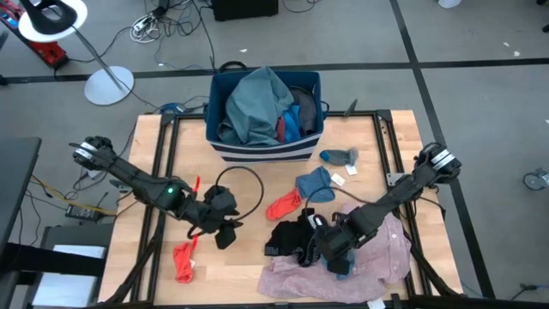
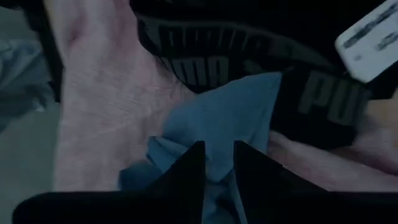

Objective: Sort clothes
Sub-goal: Put the bottom blue sock into the blue bin, then put the blue sock into the blue bin

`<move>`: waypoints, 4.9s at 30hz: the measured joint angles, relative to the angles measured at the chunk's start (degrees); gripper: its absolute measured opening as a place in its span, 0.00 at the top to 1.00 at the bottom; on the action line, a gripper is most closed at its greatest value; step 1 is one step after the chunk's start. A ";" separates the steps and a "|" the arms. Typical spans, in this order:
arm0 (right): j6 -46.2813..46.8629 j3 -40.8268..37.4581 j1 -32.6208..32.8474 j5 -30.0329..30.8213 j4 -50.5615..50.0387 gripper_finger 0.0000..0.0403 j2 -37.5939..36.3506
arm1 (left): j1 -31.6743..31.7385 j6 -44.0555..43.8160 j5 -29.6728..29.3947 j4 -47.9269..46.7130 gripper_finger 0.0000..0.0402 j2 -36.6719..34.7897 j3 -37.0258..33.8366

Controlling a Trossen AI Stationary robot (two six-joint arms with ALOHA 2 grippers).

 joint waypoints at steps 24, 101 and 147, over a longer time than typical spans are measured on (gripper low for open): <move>5.14 9.47 -1.05 5.69 -6.55 1.00 3.37 | -0.58 10.76 6.56 0.82 0.58 -0.85 -5.62; -25.91 41.10 -55.90 16.74 -2.90 0.81 5.57 | 14.89 30.15 18.35 12.40 0.58 -24.94 -33.04; 2.76 19.31 -27.06 19.39 -26.49 0.61 -12.35 | 18.42 28.68 17.99 10.01 0.58 -29.70 -33.03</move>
